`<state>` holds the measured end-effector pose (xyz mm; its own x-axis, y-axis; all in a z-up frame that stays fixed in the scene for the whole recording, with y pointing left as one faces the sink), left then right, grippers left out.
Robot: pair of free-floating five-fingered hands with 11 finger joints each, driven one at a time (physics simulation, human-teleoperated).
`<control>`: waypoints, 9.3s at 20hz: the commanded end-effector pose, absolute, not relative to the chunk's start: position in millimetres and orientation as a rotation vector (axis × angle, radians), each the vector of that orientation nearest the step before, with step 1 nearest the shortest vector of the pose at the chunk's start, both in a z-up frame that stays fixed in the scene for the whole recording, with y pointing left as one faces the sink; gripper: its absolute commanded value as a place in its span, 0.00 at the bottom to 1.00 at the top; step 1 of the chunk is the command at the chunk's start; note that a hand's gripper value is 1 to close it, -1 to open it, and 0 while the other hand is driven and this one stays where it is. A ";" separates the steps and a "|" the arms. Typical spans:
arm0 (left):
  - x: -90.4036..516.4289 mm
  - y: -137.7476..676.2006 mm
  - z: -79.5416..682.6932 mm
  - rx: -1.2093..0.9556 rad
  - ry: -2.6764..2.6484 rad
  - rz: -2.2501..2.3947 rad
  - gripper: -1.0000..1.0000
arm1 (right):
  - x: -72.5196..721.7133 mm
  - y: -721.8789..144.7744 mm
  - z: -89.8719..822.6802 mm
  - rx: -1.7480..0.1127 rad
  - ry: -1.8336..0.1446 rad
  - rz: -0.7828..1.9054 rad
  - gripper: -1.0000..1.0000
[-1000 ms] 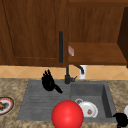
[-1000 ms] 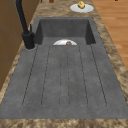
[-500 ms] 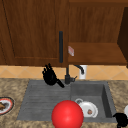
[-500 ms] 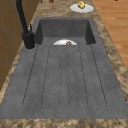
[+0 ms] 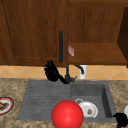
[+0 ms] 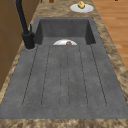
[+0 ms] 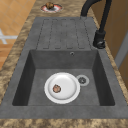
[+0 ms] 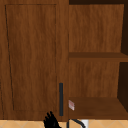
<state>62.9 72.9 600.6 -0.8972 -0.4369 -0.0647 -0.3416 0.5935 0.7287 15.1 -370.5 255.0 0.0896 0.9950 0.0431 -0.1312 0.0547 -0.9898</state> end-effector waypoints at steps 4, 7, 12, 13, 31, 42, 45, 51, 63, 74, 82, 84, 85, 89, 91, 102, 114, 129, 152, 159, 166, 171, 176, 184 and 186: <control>63.0 68.2 605.2 0.719 -2.697 -0.993 0.00 | 15.1 -370.5 255.0 -1.115 -1.071 1.171 0.50; 64.0 66.1 604.5 0.718 -2.705 -0.985 0.00 | 15.1 -370.5 255.0 -1.115 -1.071 1.171 0.50; 64.6 64.3 604.9 0.720 -2.706 -0.970 0.00 | 15.1 -370.5 255.0 -1.115 -1.071 1.171 0.50; 64.2 64.1 604.9 0.723 -2.706 -0.967 0.00 | 15.1 -370.5 255.0 -1.115 -1.071 1.171 0.50; 63.5 60.6 606.8 0.833 -2.743 -0.931 0.00 | 15.1 -370.5 255.0 -1.115 -1.071 1.171 0.50; 70.7 56.1 607.8 0.877 -2.757 -0.954 0.00 | 15.1 -370.5 255.0 -1.115 -1.071 1.171 0.50; 79.6 52.5 607.8 0.884 -2.758 -0.949 0.00 | 15.1 -370.5 255.0 -1.115 -1.071 1.171 0.50; 98.8 47.6 608.2 0.879 -2.759 -0.928 0.00 | 15.1 -370.5 255.0 -1.115 -1.071 1.171 0.50; 136.2 31.6 608.7 0.885 -2.771 -0.888 0.00 | 15.1 -370.5 255.0 -1.115 -1.071 1.171 0.50; 168.9 25.3 607.1 0.878 -2.785 -0.817 0.00 | 15.1 -370.5 255.0 -1.115 -1.071 1.171 0.50; 171.2 35.0 607.7 0.877 -2.786 -0.797 0.00 | 15.1 -370.5 255.0 -1.115 -1.071 1.171 0.50; 170.7 37.4 607.9 0.873 -2.783 -0.793 0.00 | 15.1 -370.5 255.0 -1.115 -1.071 1.171 0.50; 170.8 38.2 607.9 0.875 -2.778 -0.790 0.00 | 15.1 -370.5 255.0 -1.115 -1.071 1.171 0.50; 170.8 39.5 608.2 0.891 -2.768 -0.777 0.00 | 15.1 -370.5 255.0 -1.115 -1.071 1.171 0.50; 170.2 38.5 608.4 0.910 -2.762 -0.769 0.00 | 15.1 -370.5 255.0 -1.115 -1.071 1.171 0.50; 170.3 38.2 609.2 0.908 -2.760 -0.741 0.00 | 15.1 -370.5 255.0 -1.115 -1.071 1.171 0.50; 168.3 50.1 620.5 0.937 -2.728 -0.704 0.00 | 15.1 -370.5 255.0 -1.115 -1.071 1.171 0.50; 157.9 49.5 633.3 0.939 -2.712 -0.663 0.00 | 15.1 -370.5 255.0 -1.115 -1.071 1.171 0.50; 130.1 49.5 668.3 1.040 -2.710 -0.606 0.00 | 15.1 -370.5 255.0 -1.115 -1.071 1.171 0.50; 127.1 44.9 671.9 1.134 -2.739 -0.647 0.00 | 15.1 -370.5 255.0 -1.115 -1.071 1.171 0.50; 126.9 31.0 673.1 1.328 -2.744 -0.671 0.00 | 15.1 -370.5 255.0 -1.115 -1.071 1.171 0.50; 128.5 24.5 671.4 1.434 -2.714 -0.604 0.00 | 15.1 -370.5 255.0 -1.115 -1.071 1.171 0.50; 154.4 38.3 660.6 1.328 -2.692 -0.572 0.00 | 15.1 -370.5 255.0 -1.115 -1.071 1.171 0.50; 181.4 39.9 663.0 1.320 -2.798 -0.436 0.00 | 15.1 -370.5 255.0 -1.115 -1.071 1.171 0.50; 185.5 40.1 662.3 1.327 -2.798 -0.429 0.00 | 15.1 -370.5 255.0 -1.115 -1.071 1.171 0.50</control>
<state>179.6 40.0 662.4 -0.6204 -0.7720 -0.1385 -0.7497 0.5319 0.3938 15.1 -370.5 255.0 0.0896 0.9950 0.0431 -0.1312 0.0547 -0.9898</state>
